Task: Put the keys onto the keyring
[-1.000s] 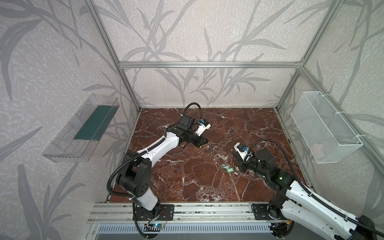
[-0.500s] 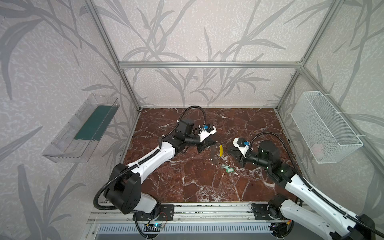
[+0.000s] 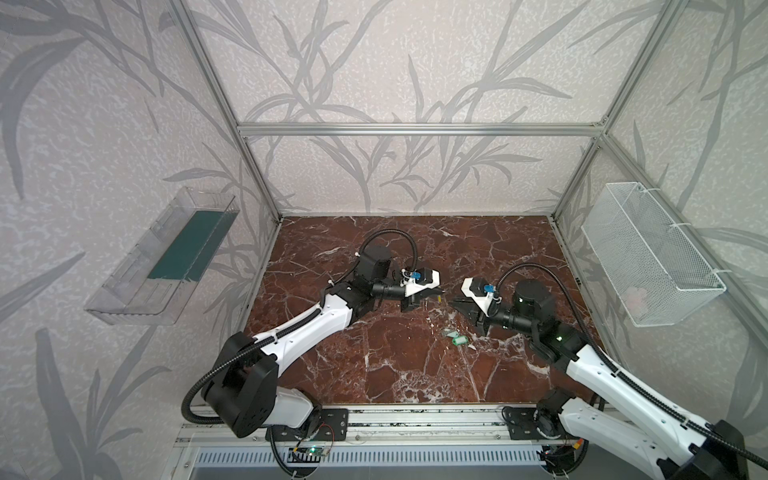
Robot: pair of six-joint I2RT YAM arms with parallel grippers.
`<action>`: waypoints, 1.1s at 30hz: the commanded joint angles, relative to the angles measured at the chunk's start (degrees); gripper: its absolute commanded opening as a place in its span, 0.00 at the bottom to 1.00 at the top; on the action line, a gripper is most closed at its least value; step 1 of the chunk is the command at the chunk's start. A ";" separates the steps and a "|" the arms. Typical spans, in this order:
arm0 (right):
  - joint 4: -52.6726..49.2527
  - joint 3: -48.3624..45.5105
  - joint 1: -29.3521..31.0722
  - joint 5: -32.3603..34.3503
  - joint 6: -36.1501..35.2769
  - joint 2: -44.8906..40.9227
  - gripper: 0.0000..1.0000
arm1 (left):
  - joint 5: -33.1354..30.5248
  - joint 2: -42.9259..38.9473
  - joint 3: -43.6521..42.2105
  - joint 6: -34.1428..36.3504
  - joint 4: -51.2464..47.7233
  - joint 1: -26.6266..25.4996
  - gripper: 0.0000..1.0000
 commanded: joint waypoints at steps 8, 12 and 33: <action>2.12 -1.71 -0.09 1.54 -5.50 -2.53 0.14 | 0.18 -3.06 -0.30 11.13 0.64 -1.56 0.00; 1.72 -1.87 -0.08 3.48 -7.58 -3.25 0.12 | 0.27 -3.45 0.15 12.55 -1.04 -1.66 0.00; 3.48 -1.79 2.27 3.54 -10.24 -2.82 0.17 | 3.70 -3.45 0.25 13.16 1.08 -2.11 0.00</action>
